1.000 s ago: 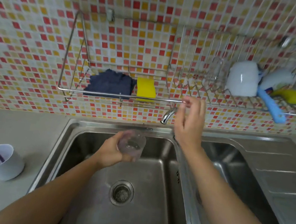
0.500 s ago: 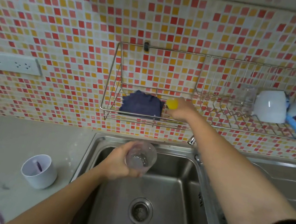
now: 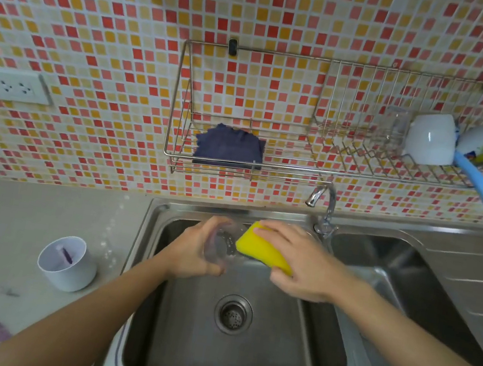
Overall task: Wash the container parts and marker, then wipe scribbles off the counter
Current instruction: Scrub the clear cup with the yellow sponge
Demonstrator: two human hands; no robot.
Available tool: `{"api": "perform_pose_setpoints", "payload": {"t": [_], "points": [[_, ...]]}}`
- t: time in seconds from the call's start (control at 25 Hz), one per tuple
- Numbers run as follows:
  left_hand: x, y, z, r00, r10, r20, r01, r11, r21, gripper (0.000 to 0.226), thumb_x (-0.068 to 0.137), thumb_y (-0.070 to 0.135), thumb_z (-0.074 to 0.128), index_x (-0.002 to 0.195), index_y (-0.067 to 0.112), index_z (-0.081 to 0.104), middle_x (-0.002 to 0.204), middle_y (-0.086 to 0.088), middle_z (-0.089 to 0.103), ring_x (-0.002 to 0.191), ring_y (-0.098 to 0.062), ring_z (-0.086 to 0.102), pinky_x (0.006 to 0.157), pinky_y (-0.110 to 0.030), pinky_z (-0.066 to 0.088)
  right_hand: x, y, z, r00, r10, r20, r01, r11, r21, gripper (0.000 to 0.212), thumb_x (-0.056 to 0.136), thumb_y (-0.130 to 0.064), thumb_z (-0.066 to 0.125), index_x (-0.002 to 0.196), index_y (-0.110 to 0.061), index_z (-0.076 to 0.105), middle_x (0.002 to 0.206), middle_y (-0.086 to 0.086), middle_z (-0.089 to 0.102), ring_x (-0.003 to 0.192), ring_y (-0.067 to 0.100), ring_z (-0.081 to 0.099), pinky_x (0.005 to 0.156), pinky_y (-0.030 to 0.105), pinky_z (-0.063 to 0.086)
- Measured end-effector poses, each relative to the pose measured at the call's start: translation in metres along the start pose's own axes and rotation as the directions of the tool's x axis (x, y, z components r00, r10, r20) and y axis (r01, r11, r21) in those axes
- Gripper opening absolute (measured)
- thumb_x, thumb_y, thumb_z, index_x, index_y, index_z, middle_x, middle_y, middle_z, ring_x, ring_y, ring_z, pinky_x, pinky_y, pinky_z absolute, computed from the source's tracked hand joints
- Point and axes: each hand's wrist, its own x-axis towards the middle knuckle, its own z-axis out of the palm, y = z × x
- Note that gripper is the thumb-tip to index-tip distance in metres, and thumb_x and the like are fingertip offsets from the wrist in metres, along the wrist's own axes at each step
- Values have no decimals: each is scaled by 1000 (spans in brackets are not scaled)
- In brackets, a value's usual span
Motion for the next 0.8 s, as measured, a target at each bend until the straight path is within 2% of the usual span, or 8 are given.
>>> {"api": "perform_pose_setpoints", "payload": {"t": [0.2, 0.28, 0.36, 0.44, 0.52, 0.6, 0.72, 0.8], "points": [[-1, 3, 18, 999, 30, -43, -32, 999, -41, 85, 57, 29, 81, 130, 33, 37, 131, 12, 53, 121, -5, 48, 103, -33, 42, 9, -7, 27, 995, 25, 92, -16, 995, -96, 75, 73, -41, 33, 144, -18, 28, 152, -1, 27, 118, 26, 39, 104, 43, 36], [-2, 5, 23, 997, 44, -58, -45, 999, -26, 85, 57, 30, 81, 130, 32, 37, 131, 10, 52, 121, -7, 48, 102, -32, 43, 6, -6, 34, 994, -7, 106, 28, 979, -203, 76, 74, -45, 49, 142, -17, 31, 150, 0, 32, 119, 24, 40, 103, 41, 37], [-2, 8, 27, 995, 60, -77, -61, 998, -1, 86, 57, 31, 81, 131, 31, 37, 131, 8, 52, 122, -10, 47, 102, -33, 43, 6, -3, 38, 994, -59, 92, 89, 924, -372, 84, 62, -46, 72, 135, -18, 42, 141, -1, 46, 119, 21, 46, 98, 36, 40], [-2, 13, 31, 991, 89, -102, -90, 996, -4, 87, 57, 32, 82, 132, 29, 37, 132, 7, 51, 123, -10, 46, 103, -31, 42, 11, 2, 43, 993, -105, 44, 114, 892, -438, 77, 51, -30, 83, 122, -19, 55, 126, -3, 60, 109, 17, 56, 90, 30, 45], [-4, 18, 30, 988, 117, -97, -118, 993, -2, 89, 58, 31, 84, 134, 27, 37, 134, 7, 46, 125, -8, 41, 101, -21, 37, 15, 7, 44, 983, -177, 47, 179, 874, -451, 61, 46, -18, 84, 103, -21, 65, 102, -8, 69, 89, 14, 62, 78, 26, 47], [-5, 14, 25, 990, 137, -41, -138, 989, -43, 95, 60, 26, 86, 137, 27, 31, 135, 6, 37, 128, -9, 37, 96, -13, 37, 11, 11, 40, 960, -272, 66, 269, 832, -486, 39, 51, -15, 82, 86, -24, 66, 81, -12, 68, 74, 14, 57, 70, 24, 39], [-8, 7, 16, 988, 123, 89, -113, 987, -110, 116, 57, 29, 88, 145, 34, 13, 143, 13, 26, 135, -3, 29, 107, -18, 32, 4, 15, 28, 886, -463, 36, 394, 708, -587, 14, 79, -10, 67, 81, -23, 64, 77, -12, 63, 72, 14, 51, 69, 25, 32], [-7, 14, 20, 986, 127, 109, -118, 989, -88, 111, 58, 26, 88, 144, 29, 19, 140, 9, 38, 130, -5, 39, 103, -17, 35, 4, 14, 24, 860, -510, 33, 412, 654, -634, 17, 86, -7, 56, 77, -22, 62, 77, -10, 62, 74, 15, 48, 69, 26, 32]]}}
